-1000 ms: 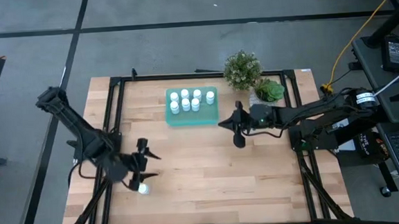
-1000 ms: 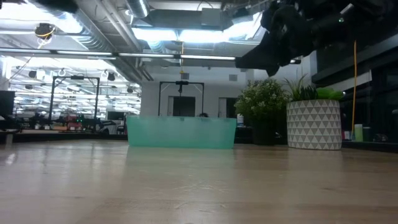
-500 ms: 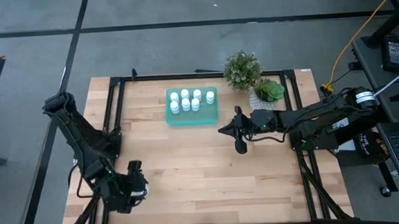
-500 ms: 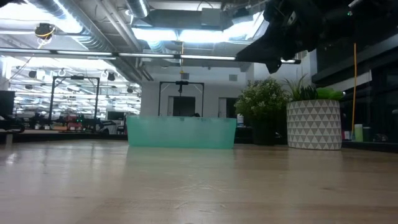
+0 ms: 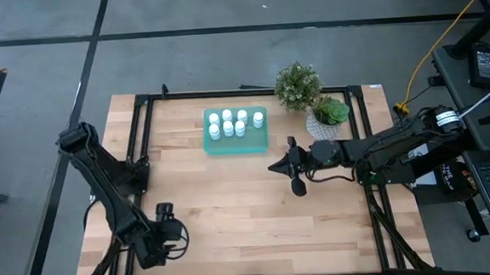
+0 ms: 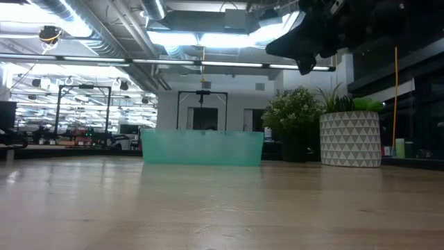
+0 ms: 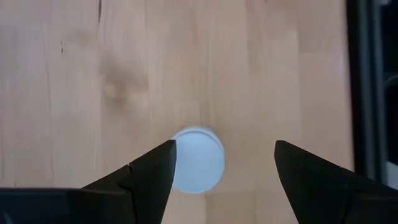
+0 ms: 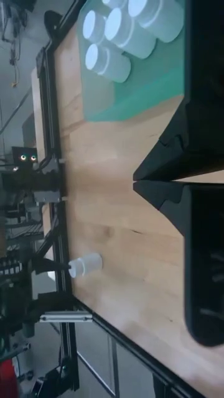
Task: Pick and place pill bottles into a basket
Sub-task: Put the white pill bottle into the green bin
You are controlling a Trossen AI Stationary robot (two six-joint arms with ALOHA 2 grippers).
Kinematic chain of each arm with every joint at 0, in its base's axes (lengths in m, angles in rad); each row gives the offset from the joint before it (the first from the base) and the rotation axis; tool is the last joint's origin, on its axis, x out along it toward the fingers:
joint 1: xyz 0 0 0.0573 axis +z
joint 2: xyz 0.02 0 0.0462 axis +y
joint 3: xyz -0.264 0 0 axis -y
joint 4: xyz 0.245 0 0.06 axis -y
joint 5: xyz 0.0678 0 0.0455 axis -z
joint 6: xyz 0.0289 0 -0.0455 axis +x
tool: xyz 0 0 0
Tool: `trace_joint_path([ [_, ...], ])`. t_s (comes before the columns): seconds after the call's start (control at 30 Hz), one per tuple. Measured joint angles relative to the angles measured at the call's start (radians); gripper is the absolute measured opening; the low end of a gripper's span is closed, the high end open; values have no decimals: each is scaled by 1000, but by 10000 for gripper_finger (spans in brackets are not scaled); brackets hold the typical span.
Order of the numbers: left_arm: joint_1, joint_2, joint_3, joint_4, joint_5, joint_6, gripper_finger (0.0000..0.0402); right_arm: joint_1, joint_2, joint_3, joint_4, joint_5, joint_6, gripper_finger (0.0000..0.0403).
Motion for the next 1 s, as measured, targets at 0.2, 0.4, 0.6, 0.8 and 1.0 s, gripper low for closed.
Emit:
trace_joint_path([
  [0.2, 0, 39, 0, 0, -22, 3, 265, 30, 0, 0, 6, 44, 0, 14],
  [0.4, 1, 49, 0, -4, -30, 1, 265, 45, 0, 0, 27, 45, -2, 14],
  [0.6, 1, 49, 0, 2, 0, -9, 265, 45, 0, 0, 30, 45, -4, 14],
  [0.8, 1, 49, 0, 2, 11, -16, 265, 45, 1, 0, 30, 46, -4, 14],
  [1.0, 1, 49, 0, 2, 87, -16, 265, 45, 1, 0, 29, 46, -4, 14],
])
